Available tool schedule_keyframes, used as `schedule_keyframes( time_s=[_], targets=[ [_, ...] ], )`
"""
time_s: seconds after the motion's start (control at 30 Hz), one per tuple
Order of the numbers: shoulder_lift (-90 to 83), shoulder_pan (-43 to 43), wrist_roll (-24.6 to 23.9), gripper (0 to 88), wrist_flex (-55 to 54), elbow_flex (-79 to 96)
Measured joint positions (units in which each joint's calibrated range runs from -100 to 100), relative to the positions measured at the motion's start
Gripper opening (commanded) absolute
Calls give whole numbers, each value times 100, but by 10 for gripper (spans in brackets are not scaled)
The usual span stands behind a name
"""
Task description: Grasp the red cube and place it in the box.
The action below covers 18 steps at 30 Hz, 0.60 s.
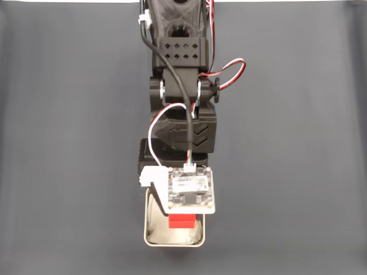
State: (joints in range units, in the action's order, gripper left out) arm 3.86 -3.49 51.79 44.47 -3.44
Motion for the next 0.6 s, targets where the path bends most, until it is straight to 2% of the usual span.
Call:
schedule_keyframes(
  time_s=[0.6],
  targets=[
    [182, -126, 0, 32, 0, -99]
  ],
)
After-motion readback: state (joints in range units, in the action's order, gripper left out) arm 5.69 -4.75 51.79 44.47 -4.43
